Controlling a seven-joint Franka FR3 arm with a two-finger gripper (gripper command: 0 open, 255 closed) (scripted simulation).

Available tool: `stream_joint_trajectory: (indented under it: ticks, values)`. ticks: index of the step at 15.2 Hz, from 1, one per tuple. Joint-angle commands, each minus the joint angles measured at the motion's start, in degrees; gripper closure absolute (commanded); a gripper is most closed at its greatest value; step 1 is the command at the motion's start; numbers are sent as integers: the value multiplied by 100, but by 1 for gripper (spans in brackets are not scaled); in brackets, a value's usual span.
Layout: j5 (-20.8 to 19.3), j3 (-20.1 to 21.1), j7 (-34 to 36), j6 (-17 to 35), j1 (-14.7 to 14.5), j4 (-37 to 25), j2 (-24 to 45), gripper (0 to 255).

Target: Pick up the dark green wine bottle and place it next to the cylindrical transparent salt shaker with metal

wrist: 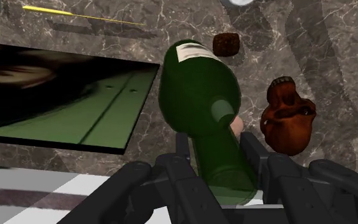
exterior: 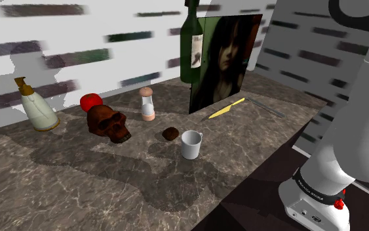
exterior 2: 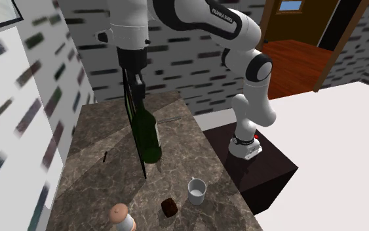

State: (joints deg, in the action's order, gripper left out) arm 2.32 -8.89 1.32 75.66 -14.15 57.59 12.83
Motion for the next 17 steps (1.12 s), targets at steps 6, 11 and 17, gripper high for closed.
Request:
stream_joint_trajectory:
  ticks: [6,11,17]
  values:
    - [-21,71,199,421,-142,296,118,255]
    - [-74,81,217,978,-189,1168,-199,255]
    - [-115,92,235,1559,-221,1999,-453,255]
